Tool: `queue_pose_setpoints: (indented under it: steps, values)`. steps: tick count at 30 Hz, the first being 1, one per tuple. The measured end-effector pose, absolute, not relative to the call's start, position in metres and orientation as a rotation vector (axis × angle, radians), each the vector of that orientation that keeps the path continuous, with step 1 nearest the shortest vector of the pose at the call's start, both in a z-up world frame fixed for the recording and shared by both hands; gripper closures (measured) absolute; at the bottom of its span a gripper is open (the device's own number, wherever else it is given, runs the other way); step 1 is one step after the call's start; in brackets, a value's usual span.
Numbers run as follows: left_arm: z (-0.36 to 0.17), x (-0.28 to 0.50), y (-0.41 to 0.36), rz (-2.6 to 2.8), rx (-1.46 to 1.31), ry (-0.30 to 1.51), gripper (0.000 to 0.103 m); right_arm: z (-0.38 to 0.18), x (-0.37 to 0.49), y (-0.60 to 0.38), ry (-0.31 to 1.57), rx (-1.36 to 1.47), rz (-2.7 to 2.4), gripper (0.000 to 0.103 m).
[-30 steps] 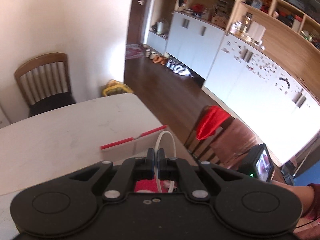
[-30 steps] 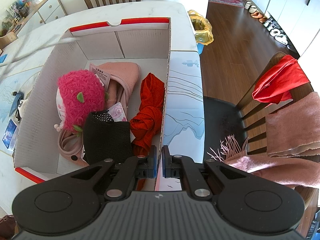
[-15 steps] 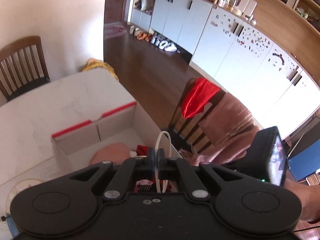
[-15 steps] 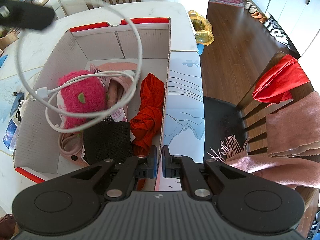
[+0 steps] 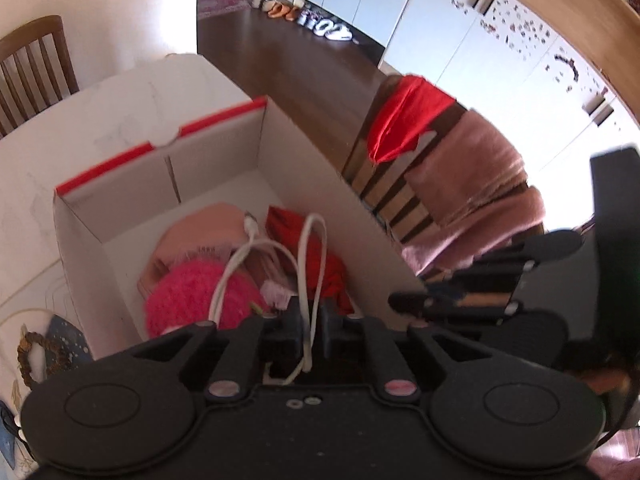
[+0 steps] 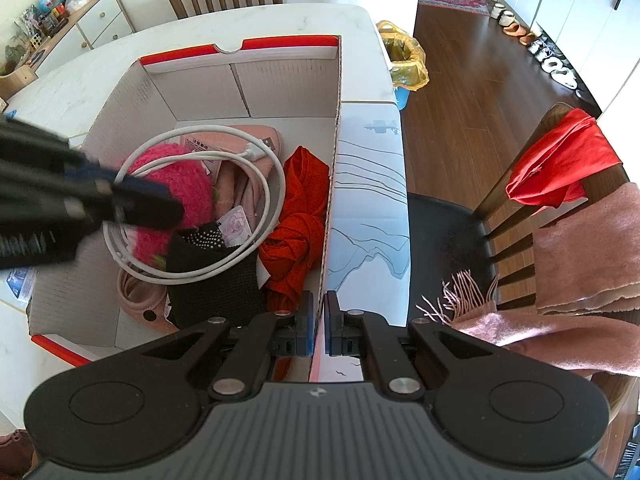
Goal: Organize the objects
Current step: 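Lower the white cable into the box onto the plush doll and open the left tool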
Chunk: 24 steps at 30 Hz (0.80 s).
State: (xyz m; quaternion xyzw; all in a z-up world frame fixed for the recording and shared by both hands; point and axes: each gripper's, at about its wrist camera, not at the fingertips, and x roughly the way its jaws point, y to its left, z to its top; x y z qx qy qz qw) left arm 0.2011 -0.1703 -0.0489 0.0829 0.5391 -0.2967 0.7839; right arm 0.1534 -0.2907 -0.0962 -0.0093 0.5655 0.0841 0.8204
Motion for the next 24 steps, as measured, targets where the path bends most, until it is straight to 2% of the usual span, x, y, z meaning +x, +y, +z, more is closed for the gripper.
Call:
queue_pose_setpoints:
  steps: [4,8,11,15,20,24]
  values:
    - [-0.058,0.194,-0.167,-0.648,0.197,1.177,0.084,-0.096,0.153,-0.291,1.204,-0.02,0.179,0.099]
    - [-0.059,0.188,-0.163,-0.654,0.21,1.169,0.065,-0.096,0.153,-0.291,1.204,-0.021,0.179,0.099]
    - [-0.058,0.184,-0.158,-0.651,0.203,1.163,0.056,-0.097,0.154,-0.29,1.204,-0.021,0.179,0.099]
    - [-0.054,0.18,-0.152,-0.641,0.194,1.143,0.049,-0.096,0.153,-0.291,1.204,-0.021,0.179,0.099]
    - [-0.041,0.171,-0.145,-0.608,0.2,1.097,0.032,-0.096,0.153,-0.29,1.204,-0.022,0.179,0.099]
    - [-0.03,0.165,-0.136,-0.585,0.176,1.057,0.026,-0.096,0.152,-0.29,1.204,-0.024,0.178,0.099]
